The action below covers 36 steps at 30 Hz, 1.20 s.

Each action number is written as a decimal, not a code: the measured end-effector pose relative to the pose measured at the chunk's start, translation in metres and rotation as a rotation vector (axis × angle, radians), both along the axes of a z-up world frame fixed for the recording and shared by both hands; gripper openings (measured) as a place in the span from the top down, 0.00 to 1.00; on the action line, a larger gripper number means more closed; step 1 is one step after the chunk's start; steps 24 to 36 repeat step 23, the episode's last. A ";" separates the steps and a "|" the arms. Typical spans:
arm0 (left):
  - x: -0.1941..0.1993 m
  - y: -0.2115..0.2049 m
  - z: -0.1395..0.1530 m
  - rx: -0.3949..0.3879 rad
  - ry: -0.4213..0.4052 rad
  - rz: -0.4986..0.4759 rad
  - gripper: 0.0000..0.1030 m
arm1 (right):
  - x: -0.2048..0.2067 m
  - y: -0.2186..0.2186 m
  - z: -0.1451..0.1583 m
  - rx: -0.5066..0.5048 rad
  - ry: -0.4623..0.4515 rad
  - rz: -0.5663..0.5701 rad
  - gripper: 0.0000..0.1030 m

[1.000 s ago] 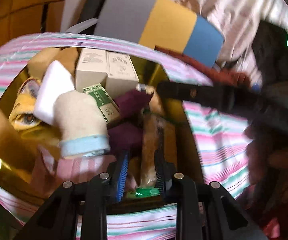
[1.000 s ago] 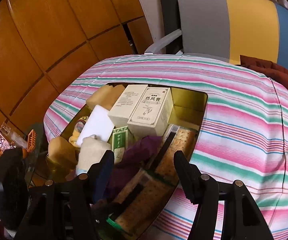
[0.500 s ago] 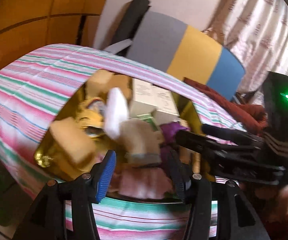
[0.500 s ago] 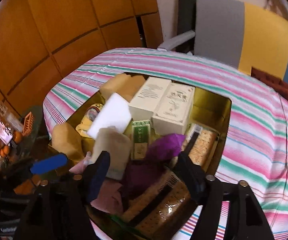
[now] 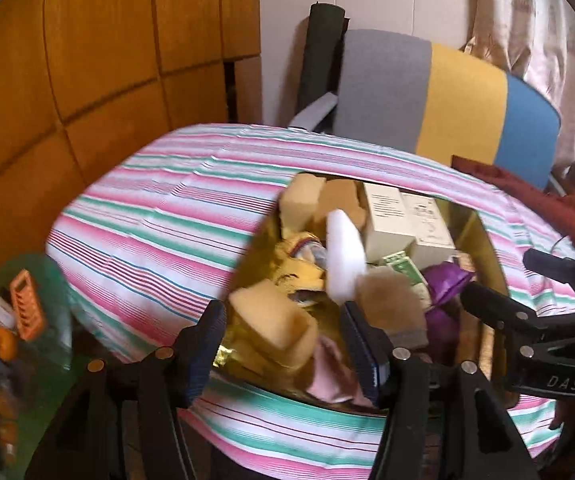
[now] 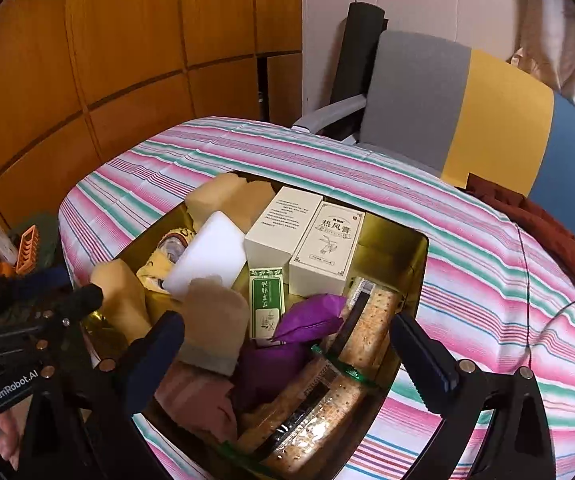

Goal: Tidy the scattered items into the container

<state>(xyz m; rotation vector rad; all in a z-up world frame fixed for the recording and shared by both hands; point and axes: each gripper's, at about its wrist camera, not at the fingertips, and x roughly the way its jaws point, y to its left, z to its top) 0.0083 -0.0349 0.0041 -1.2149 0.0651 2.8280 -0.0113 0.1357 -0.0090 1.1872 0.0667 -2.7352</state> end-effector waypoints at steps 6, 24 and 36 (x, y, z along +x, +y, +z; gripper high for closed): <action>0.007 0.011 0.008 -0.074 0.038 -0.002 0.42 | 0.000 0.000 -0.001 0.000 0.001 -0.016 0.00; 0.007 0.032 -0.002 -0.031 -0.053 -0.006 0.45 | 0.000 0.013 -0.001 -0.026 0.001 -0.057 0.00; 0.007 0.032 -0.002 -0.031 -0.053 -0.006 0.45 | 0.000 0.013 -0.001 -0.026 0.001 -0.057 0.00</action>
